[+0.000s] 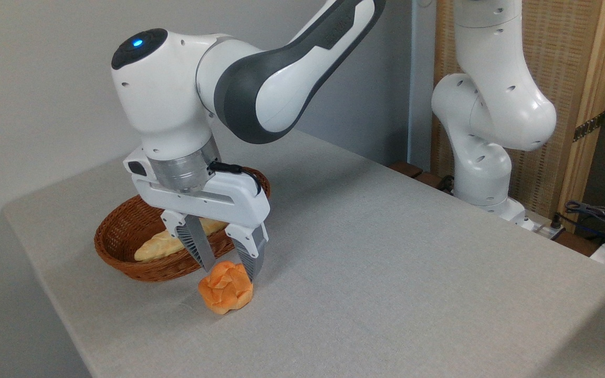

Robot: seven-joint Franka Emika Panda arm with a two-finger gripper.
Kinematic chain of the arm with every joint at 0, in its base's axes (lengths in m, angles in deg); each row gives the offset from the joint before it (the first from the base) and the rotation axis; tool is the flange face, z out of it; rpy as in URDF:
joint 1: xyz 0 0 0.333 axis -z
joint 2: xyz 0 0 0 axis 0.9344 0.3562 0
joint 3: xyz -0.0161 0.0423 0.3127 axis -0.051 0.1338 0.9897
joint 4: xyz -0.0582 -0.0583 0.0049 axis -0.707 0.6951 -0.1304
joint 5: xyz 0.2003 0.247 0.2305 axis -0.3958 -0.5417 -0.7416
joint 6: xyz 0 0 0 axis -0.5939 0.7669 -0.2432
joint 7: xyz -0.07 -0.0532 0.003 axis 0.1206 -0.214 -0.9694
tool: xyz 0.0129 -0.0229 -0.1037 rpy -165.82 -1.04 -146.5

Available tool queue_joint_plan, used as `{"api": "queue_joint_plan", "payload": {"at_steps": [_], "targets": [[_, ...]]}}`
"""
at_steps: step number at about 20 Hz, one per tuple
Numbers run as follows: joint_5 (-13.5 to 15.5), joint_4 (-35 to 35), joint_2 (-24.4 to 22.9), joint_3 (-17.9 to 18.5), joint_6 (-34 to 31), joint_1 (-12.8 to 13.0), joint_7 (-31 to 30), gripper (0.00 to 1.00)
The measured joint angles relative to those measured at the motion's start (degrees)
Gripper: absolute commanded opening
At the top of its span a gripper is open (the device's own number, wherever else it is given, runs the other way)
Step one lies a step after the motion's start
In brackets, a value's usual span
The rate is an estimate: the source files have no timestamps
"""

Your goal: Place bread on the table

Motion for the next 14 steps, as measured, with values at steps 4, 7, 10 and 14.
{"api": "queue_joint_plan", "payload": {"at_steps": [4,7,10,14], "targets": [[0.0,0.5,-0.4,0.0,0.3,0.0,0.1,1.0],[0.0,1.4,-1.7,-0.1,0.6,0.3,3.3,1.0],[0.0,2.3,-3.7,-0.2,0.6,0.5,8.7,1.0],[0.0,2.4,-5.5,0.0,0.4,0.5,22.3,1.0]]}}
